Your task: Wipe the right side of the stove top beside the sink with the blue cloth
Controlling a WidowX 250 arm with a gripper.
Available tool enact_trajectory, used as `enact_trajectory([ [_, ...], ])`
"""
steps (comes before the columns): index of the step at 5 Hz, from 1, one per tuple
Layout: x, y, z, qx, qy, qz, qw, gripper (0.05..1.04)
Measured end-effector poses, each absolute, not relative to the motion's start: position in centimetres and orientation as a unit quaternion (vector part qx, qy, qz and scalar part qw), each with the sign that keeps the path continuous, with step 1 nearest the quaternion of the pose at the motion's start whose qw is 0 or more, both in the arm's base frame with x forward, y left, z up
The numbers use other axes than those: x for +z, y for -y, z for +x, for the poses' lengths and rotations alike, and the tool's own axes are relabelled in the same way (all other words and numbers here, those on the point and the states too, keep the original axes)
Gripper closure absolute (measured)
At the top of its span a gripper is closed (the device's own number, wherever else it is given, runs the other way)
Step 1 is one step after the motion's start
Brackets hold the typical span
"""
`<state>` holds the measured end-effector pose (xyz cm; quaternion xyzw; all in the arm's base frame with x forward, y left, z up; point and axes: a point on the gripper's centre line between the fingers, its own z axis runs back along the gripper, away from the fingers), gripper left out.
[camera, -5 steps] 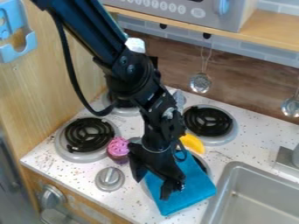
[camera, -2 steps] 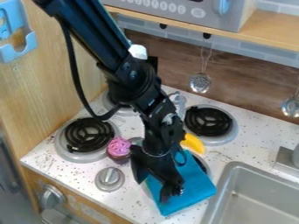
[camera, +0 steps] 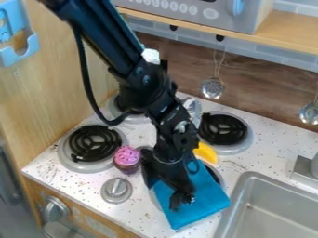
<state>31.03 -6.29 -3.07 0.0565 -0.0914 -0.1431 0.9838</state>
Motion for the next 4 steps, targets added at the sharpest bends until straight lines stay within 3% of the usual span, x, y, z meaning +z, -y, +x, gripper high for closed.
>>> enact_trajectory([
  [2,-4.3,6.8,32.7,-0.171,0.156,0.054,0.971,0.082],
  [4,-4.5,7.8,33.5,-0.167,0.171,0.030,0.971,0.082],
])
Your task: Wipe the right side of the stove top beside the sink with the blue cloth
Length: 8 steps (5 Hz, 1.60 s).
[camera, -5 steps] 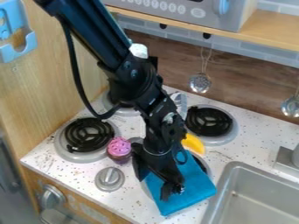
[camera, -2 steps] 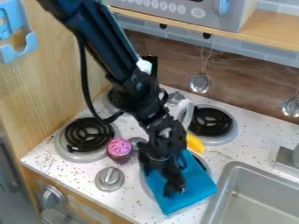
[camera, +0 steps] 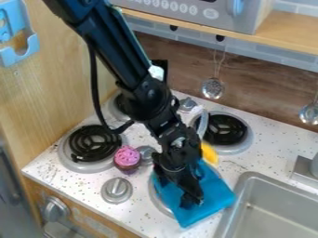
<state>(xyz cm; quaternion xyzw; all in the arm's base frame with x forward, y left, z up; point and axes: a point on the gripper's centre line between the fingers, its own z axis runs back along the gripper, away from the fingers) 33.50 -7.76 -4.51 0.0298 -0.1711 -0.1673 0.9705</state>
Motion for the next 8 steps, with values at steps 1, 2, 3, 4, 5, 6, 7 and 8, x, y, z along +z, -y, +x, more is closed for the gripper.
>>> enact_trajectory([
  [1,-4.2,9.9,34.9,-0.176,0.188,0.011,0.966,0.082],
  [2,-4.1,10.6,36.1,-0.173,0.197,0.001,0.965,0.082],
  [3,-4.5,11.0,37.2,-0.173,0.198,-0.001,0.965,0.082],
  [4,-4.6,11.3,38.5,-0.169,0.200,0.003,0.965,0.083],
  [5,-4.6,11.6,40.1,-0.169,0.205,0.008,0.964,0.083],
  [6,-5.3,12.9,43.1,-0.173,0.212,0.017,0.962,0.083],
  [7,-5.5,13.4,44.2,-0.178,0.214,0.018,0.960,0.083],
  [8,-4.8,15.0,47.7,-0.170,0.229,0.012,0.958,0.083],
])
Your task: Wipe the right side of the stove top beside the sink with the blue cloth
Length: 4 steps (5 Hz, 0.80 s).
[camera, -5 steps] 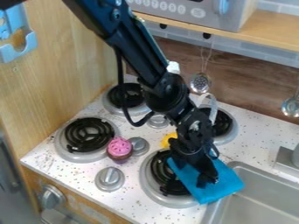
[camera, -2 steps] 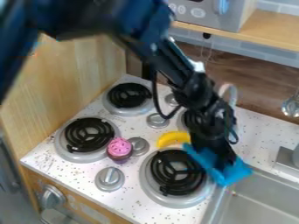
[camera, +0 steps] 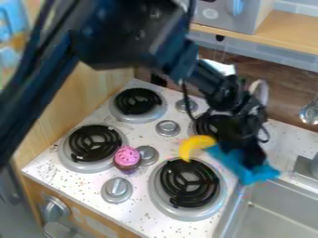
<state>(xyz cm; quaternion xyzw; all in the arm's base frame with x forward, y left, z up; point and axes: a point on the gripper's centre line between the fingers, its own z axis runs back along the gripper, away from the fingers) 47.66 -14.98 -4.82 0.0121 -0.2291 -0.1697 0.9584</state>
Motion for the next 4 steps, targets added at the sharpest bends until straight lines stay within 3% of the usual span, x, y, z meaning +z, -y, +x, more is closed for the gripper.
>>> enact_trajectory([
  [2,-4.9,17.0,49.7,-0.184,0.244,-0.002,0.952,0.083],
  [4,-5.3,15.8,47.1,-0.177,0.236,0.006,0.956,0.083],
])
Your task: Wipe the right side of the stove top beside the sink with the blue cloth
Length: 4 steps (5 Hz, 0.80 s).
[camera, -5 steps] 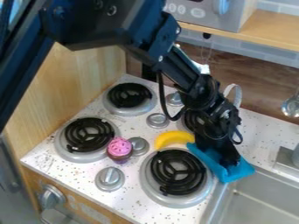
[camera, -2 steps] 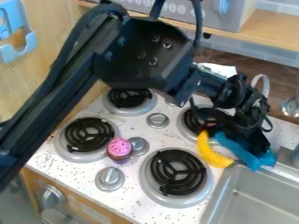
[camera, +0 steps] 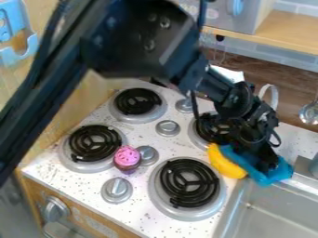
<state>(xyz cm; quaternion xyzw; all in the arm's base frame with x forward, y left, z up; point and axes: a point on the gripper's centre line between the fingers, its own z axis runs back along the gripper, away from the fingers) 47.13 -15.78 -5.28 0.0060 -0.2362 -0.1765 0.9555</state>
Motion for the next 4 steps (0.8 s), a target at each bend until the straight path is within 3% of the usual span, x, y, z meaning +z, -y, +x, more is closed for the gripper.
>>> enact_trajectory([
  [2,-4.8,13.2,42.6,-0.166,0.212,0.023,0.963,0.083],
  [4,-4.2,11.2,40.3,-0.146,0.172,0.085,0.970,0.083],
])
